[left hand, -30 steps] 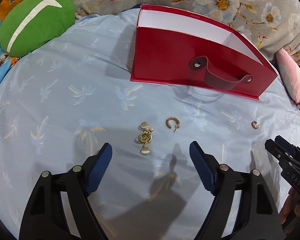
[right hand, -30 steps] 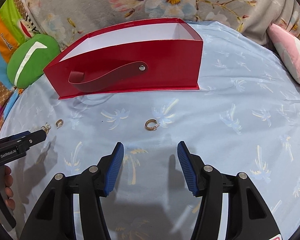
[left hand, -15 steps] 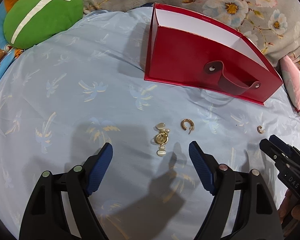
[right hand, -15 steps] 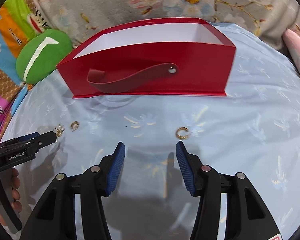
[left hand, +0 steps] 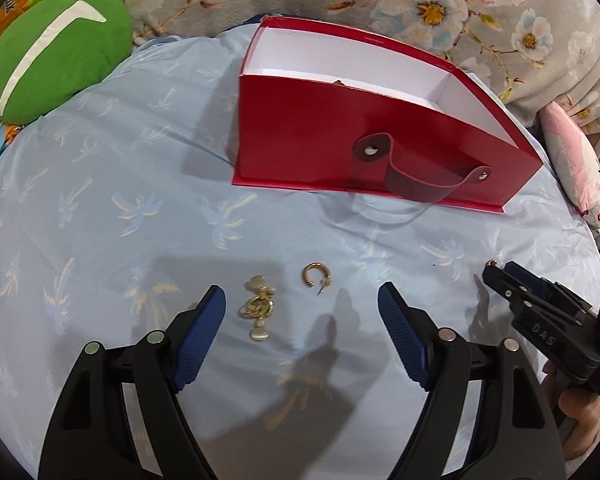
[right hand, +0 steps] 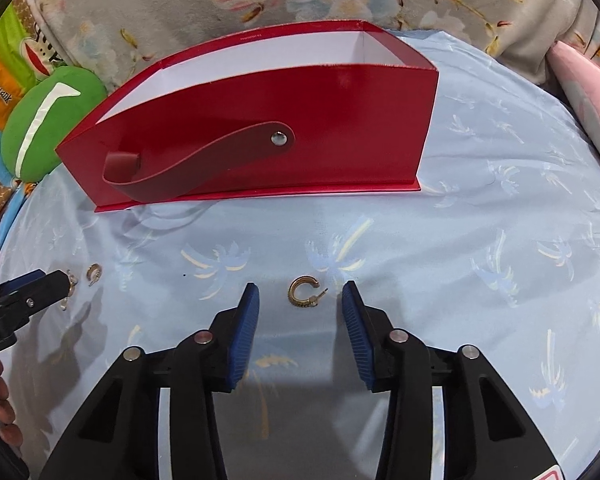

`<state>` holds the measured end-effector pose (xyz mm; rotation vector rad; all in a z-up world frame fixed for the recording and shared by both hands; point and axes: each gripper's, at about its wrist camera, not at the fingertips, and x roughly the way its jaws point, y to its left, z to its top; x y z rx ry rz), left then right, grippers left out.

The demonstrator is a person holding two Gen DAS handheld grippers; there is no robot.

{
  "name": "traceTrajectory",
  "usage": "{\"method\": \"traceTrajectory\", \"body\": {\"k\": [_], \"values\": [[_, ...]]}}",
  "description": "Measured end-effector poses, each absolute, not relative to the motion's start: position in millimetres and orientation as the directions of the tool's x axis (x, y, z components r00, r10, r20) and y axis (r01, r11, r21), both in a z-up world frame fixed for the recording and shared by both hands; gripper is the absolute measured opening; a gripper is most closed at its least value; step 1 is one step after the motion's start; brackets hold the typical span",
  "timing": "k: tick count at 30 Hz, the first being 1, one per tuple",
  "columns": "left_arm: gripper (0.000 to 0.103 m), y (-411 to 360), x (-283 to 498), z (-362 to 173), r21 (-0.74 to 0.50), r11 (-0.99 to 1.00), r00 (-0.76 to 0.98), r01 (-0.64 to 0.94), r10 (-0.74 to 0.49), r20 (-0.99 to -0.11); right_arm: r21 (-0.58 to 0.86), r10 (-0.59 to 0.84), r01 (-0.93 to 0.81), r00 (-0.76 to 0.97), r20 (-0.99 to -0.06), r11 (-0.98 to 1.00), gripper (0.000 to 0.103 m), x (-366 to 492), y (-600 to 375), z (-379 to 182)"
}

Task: Organize jewelry
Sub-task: 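Grasp a gold hoop earring with the right tool, then grasp the other gold hoop earring with the left tool while the right tool holds its hoop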

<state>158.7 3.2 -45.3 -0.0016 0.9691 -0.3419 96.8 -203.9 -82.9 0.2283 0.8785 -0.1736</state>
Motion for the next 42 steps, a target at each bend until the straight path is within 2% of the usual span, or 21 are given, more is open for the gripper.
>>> {"method": "traceTrajectory", "body": {"k": [2, 5, 15, 16, 17, 19, 25, 27, 31, 36, 37, 38, 42], "values": [[0.076, 0, 160, -46, -0.146, 0.946, 0.517, 0.289, -0.282, -0.808, 0.113, -0.065, 0.238, 0.630, -0.773, 0.965, 0.035, 99, -204, -84], [0.076, -4, 162, -47, -0.142, 0.946, 0.513, 0.292, -0.280, -0.812, 0.103, -0.072, 0.237, 0.630, -0.773, 0.966, 0.019, 101, -204, -84], [0.075, -21, 169, -50, -0.110, 0.932, 0.511, 0.346, -0.286, -0.811, 0.132, -0.071, 0.258, 0.649, -0.757, 0.957, 0.019, 85, -214, -75], [0.074, -25, 171, -52, -0.108, 0.927, 0.506, 0.358, -0.290, -0.812, 0.136, -0.069, 0.259, 0.652, -0.755, 0.956, 0.019, 83, -215, -73], [0.067, -28, 173, -54, -0.104, 0.925, 0.499, 0.365, -0.288, -0.817, 0.139, -0.069, 0.261, 0.655, -0.753, 0.955, 0.019, 82, -216, -71], [0.063, -34, 176, -58, -0.101, 0.920, 0.488, 0.379, -0.291, -0.823, 0.145, -0.069, 0.265, 0.659, -0.749, 0.953, 0.019, 78, -218, -69], [0.057, -41, 177, -68, -0.083, 0.921, 0.495, 0.381, -0.279, -0.823, 0.169, -0.059, 0.272, 0.668, -0.742, 0.948, 0.019, 71, -222, -64], [0.051, -39, 176, -68, -0.084, 0.926, 0.506, 0.369, -0.275, -0.817, 0.173, -0.055, 0.270, 0.670, -0.741, 0.947, 0.019, 70, -222, -64], [0.031, -26, 176, -69, -0.101, 0.933, 0.525, 0.345, -0.281, -0.803, 0.179, -0.047, 0.263, 0.674, -0.738, 0.948, 0.019, 69, -222, -63], [0.027, -23, 171, -69, -0.083, 0.930, 0.539, 0.358, -0.278, -0.795, 0.188, -0.035, 0.254, 0.674, -0.738, 0.949, 0.019, 71, -219, -64], [0.025, -24, 170, -69, -0.077, 0.930, 0.542, 0.359, -0.275, -0.794, 0.187, -0.034, 0.253, 0.674, -0.738, 0.949, 0.019, 71, -219, -64], [0.017, -24, 170, -69, -0.072, 0.929, 0.545, 0.363, -0.274, -0.793, 0.187, -0.034, 0.252, 0.675, -0.737, 0.949, 0.019, 71, -218, -64], [0.017, -26, 167, -70, -0.073, 0.918, 0.541, 0.389, -0.292, -0.789, 0.187, -0.032, 0.248, 0.675, -0.737, 0.951, 0.019, 72, -217, -64]]}}
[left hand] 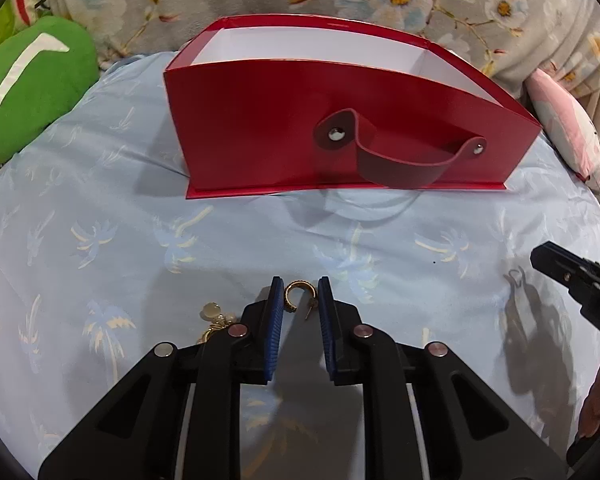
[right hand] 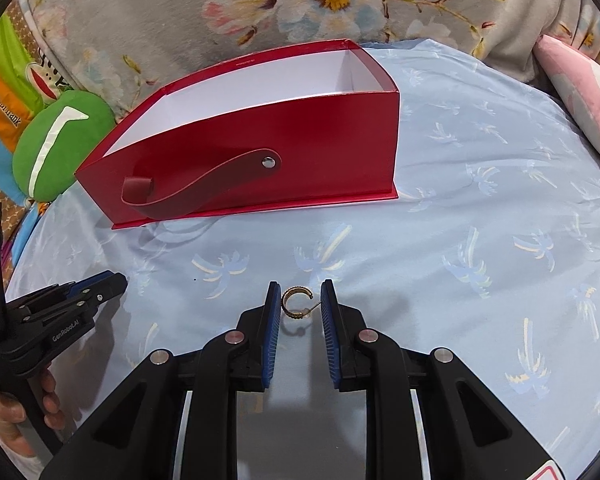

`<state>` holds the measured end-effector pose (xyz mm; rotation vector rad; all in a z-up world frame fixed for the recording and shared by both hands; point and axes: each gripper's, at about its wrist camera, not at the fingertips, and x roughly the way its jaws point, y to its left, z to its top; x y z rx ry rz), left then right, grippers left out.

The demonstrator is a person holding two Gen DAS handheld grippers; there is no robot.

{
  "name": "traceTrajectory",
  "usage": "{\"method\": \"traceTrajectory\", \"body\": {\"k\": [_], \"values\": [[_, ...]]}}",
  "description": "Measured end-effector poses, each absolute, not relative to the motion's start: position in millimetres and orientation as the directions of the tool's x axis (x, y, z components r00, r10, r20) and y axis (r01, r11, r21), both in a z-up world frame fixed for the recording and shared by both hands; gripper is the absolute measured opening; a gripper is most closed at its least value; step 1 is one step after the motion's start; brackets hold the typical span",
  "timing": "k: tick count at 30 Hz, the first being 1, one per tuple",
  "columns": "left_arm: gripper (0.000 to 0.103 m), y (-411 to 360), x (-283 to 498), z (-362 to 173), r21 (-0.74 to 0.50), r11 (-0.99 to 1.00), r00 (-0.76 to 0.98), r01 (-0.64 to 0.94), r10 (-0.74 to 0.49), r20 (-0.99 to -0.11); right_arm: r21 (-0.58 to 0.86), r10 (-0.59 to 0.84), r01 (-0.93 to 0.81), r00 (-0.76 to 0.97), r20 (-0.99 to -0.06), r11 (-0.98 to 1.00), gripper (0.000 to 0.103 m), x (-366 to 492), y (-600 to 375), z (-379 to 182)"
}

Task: Organize jewelry
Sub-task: 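Grasp the other gold hoop earring with the left tool while the right tool holds its hoop, then carry both gold hoop earrings over the red box with both tools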

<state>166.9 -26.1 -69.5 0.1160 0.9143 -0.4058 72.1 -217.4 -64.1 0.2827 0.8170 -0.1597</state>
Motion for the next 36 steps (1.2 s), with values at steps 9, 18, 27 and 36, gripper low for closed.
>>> {"method": "traceTrajectory", "body": {"k": [9, 18, 27, 36], "values": [[0.017, -22, 155, -53, -0.107, 0.915, 0.545, 0.390, -0.323, -0.774, 0.197, -0.028, 0.243, 0.694, -0.720, 0.950, 0.019, 68, -217, -55], [0.017, -12, 130, 3, -0.118, 0.916, 0.613, 0.384, -0.349, -0.709, 0.201, -0.015, 0.195, 0.751, -0.660, 0.960, 0.019, 50, -200, -21], [0.017, -5, 130, 69, -0.120, 0.918, 0.710, 0.378, -0.371, -0.599, 0.167, -0.015, 0.127, 0.837, -0.547, 0.978, 0.019, 42, -184, 42], [0.017, -25, 175, 127, -0.072, 0.925, 0.799, 0.374, -0.361, -0.482, 0.120, -0.037, 0.098, 0.902, -0.430, 0.988, 0.019, 86, -193, 103]]}}
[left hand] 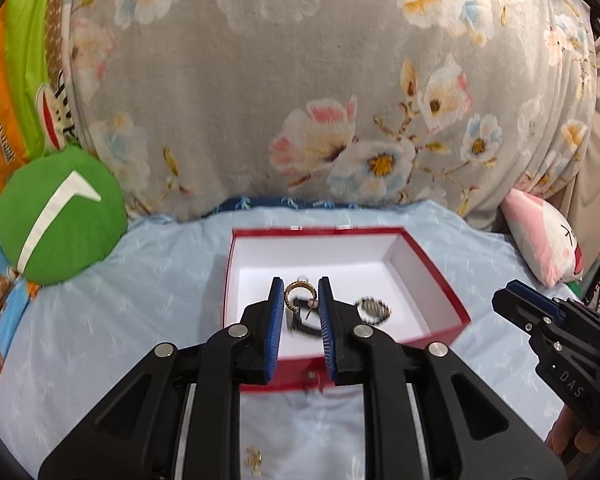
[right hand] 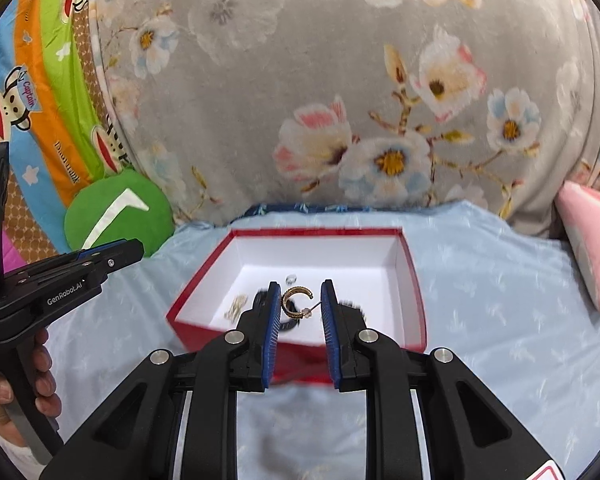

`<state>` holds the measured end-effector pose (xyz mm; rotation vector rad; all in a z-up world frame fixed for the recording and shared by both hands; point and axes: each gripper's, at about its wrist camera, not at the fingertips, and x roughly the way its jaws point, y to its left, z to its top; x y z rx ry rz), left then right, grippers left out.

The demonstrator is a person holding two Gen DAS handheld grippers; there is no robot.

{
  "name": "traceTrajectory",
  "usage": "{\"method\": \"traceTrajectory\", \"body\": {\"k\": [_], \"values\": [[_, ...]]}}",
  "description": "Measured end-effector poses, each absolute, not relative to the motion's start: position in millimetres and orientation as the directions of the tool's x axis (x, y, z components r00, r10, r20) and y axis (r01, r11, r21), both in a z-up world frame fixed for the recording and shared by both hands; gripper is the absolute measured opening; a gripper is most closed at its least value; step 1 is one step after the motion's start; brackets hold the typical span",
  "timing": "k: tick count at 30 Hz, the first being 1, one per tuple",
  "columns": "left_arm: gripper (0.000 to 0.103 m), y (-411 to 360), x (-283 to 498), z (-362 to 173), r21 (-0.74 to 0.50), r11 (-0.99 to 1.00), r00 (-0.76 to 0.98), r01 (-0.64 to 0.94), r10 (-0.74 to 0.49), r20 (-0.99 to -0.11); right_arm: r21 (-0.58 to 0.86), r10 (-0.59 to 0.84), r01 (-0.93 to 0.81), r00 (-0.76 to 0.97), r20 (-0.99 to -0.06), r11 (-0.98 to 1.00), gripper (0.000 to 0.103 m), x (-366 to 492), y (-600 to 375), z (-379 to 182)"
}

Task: Organize jewelry
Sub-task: 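Carry both gold hoop earrings over the red box with both tools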

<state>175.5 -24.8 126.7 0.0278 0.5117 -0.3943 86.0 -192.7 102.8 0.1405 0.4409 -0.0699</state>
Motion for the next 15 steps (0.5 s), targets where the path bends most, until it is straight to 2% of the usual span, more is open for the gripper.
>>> {"method": "traceTrajectory", "body": {"k": [6, 15], "values": [[0.017, -45, 218, 140, -0.053, 0.930, 0.819, 0.363, -0.346, -0.457, 0.131, -0.044, 0.108, 0.909, -0.416, 0.986, 0.019, 131, -210, 114], [0.017, -75, 280, 112, -0.033, 0.935, 0.784, 0.354, -0.316, -0.534, 0.126, -0.047, 0.116, 0.890, -0.454, 0.985, 0.019, 188, -227, 99]]}}
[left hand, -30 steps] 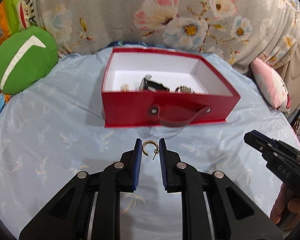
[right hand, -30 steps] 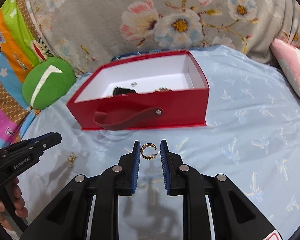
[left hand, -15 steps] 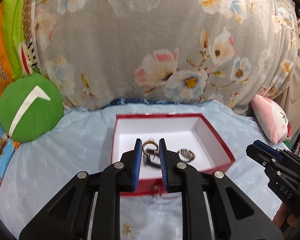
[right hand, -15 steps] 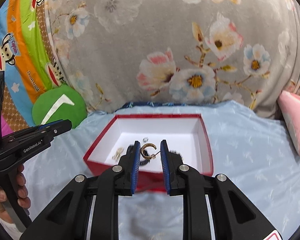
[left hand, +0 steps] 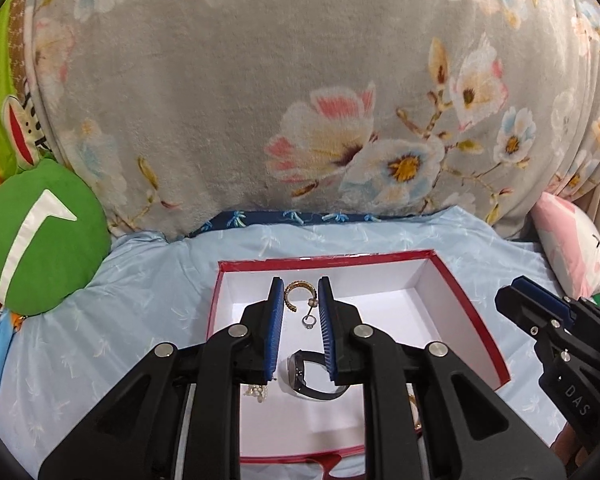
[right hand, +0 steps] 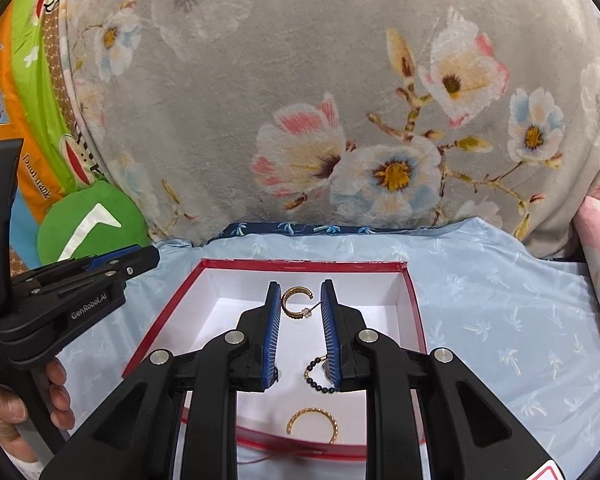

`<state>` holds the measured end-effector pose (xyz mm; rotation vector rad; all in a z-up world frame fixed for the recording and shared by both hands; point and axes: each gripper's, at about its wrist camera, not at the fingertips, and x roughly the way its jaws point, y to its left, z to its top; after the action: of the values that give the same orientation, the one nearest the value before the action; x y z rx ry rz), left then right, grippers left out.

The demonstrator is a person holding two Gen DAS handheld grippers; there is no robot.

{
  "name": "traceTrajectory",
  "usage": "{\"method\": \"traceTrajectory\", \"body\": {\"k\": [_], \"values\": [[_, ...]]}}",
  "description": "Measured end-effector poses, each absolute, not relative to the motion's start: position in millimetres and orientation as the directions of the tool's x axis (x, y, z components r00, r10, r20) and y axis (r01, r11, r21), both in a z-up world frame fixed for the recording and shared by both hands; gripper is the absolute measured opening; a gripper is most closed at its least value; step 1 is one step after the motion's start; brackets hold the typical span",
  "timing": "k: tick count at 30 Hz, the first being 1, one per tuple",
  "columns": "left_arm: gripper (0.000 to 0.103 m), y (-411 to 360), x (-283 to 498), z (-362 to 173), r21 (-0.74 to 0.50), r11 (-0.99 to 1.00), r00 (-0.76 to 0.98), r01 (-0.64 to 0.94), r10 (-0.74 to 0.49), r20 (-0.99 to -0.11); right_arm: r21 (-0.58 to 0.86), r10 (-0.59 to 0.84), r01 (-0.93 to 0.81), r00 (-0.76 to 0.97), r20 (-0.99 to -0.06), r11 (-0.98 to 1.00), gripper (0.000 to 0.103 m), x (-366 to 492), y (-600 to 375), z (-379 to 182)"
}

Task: Organize jewelry
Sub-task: 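Carry both gold hoop earrings over the red box with both tools, then open both tools to drop the hoop earrings into the box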

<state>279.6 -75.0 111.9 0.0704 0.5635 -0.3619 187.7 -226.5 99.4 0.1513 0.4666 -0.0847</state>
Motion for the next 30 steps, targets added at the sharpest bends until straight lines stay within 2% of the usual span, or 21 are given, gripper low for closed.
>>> {"method": "traceTrajectory", "body": {"k": [6, 7, 8, 10, 13, 16, 24, 30], "values": [[0.017, -89, 313, 81, -0.031, 0.937, 0.742, 0.348, -0.295, -0.602, 0.157, -0.033, 0.129, 0.862, -0.505, 0.979, 0.020, 220, -239, 72], [0.028, -91, 320, 74, -0.039, 0.935, 0.727, 0.352, -0.300, -0.617, 0.152, -0.043, 0.138, 0.860, -0.508, 0.979, 0.022, 224, -241, 67], [0.056, -93, 325, 67, -0.038, 0.938, 0.716, 0.346, -0.290, -0.635, 0.149, -0.049, 0.144, 0.860, -0.508, 0.978, 0.025, 226, -241, 64], [0.093, -92, 330, 57, -0.018, 0.957, 0.733, 0.290, -0.234, -0.638, 0.153, -0.062, 0.160, 0.859, -0.508, 0.975, 0.040, 228, -243, 60], [0.094, -88, 329, 51, -0.001, 0.960, 0.734, 0.280, -0.215, -0.645, 0.174, -0.066, 0.171, 0.869, -0.491, 0.970, 0.042, 219, -247, 60], [0.094, -76, 325, 53, -0.042, 0.964, 0.724, 0.264, -0.227, -0.651, 0.191, -0.062, 0.173, 0.875, -0.480, 0.966, 0.043, 211, -251, 64], [0.094, -41, 287, 84, -0.065, 0.972, 0.768, 0.224, -0.217, -0.603, 0.188, -0.043, 0.140, 0.895, -0.444, 0.972, 0.047, 171, -235, 83], [0.094, 8, 246, 84, -0.099, 0.978, 0.768, 0.184, -0.206, -0.607, 0.156, 0.012, 0.070, 0.882, -0.472, 0.985, 0.047, 133, -197, 75]]}}
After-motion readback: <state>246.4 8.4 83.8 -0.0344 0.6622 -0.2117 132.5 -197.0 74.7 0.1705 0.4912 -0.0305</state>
